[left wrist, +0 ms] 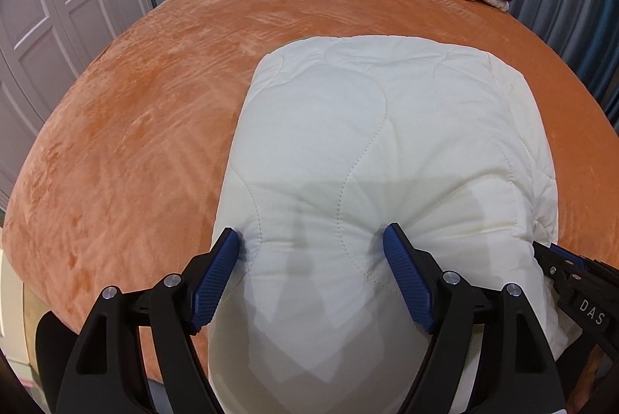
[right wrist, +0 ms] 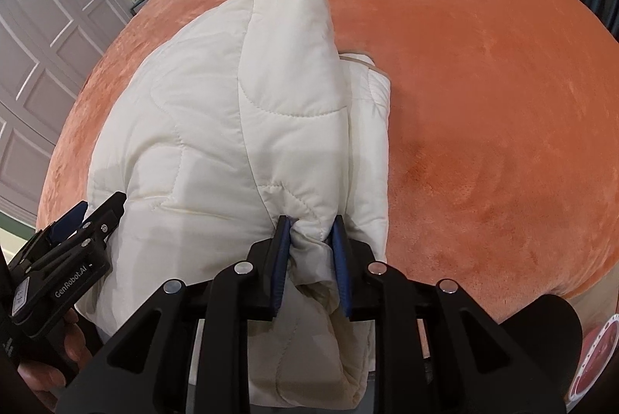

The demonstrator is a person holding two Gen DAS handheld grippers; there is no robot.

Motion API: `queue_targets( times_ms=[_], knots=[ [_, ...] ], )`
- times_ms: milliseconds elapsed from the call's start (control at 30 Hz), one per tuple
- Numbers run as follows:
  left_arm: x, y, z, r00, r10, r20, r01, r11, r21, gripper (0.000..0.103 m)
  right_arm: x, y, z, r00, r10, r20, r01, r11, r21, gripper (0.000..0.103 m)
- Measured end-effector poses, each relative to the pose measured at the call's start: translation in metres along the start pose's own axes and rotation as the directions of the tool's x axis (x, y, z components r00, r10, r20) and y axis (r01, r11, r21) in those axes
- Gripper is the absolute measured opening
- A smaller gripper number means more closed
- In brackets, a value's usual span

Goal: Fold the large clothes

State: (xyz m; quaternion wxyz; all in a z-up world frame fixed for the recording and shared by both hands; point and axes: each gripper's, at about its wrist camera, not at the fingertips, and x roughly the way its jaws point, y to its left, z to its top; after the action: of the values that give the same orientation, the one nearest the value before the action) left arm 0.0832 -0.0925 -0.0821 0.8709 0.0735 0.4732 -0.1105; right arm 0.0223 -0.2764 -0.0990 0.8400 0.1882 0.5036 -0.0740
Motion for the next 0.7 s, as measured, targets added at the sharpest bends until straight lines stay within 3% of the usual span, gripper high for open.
queue_targets(
  times_ms=[567, 700],
  knots=[
    [0.003, 0.0, -0.001, 1.0, 0.02, 0.012, -0.02, 1.0, 0.004, 0.078, 0.001, -0.001, -0.006, 1.0, -0.005, 0.019, 0.005, 1.0, 0.0, 0.021],
    [0.001, 0.003, 0.001, 1.0, -0.005, 0.008, 0.005, 1.0, -0.013, 0.078, -0.003, -0.008, -0.006, 0.999, 0.031, 0.032, -0.032, 0.999, 0.021, 0.022]
  ],
)
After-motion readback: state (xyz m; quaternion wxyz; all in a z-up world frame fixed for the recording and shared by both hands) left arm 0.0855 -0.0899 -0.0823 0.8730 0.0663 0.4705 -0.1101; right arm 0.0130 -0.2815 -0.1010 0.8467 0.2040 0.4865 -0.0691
